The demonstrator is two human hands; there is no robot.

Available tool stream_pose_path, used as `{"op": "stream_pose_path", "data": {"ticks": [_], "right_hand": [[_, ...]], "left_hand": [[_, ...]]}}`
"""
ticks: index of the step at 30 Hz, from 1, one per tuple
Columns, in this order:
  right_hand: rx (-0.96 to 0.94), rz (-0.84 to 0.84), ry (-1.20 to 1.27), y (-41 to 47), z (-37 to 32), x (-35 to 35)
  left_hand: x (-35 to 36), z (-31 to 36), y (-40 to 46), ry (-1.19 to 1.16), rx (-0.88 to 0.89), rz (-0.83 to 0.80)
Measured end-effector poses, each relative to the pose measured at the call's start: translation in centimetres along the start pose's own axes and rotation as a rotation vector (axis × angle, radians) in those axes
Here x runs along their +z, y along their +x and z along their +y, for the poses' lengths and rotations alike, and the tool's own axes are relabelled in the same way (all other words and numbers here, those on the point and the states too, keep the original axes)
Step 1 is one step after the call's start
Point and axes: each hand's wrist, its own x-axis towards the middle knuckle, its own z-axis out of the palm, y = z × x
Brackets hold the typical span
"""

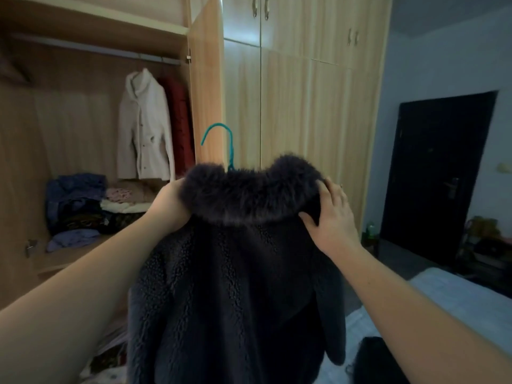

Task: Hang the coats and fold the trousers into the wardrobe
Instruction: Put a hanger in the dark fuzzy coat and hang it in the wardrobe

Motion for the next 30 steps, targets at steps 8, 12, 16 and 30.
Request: {"op": "stream_pose_path", "data": {"ticks": [8, 12, 16, 30], "right_hand": [[0.05, 0.066, 0.286, 2.4, 1.3, -1.6], [0.188, -0.15, 0.452, 4.5, 1.9, -3.4], [0.198, -0.343, 0.286, 4.8, 0.7, -4.5], [-0.151, -0.69, 0.127, 2.9, -5.1, -4.0]], "left_hand": [[-3.1, 1.3, -1.0, -0.189, -0.255, 0.103], [-3.4, 1.0, -1.7, -0.297, -0.368, 0.026], [-3.3, 0.5, -1.7, -0.253, -0.301, 0.064], [-3.1, 2.5, -1.9, -0.427, -0.053, 0.197]]}}
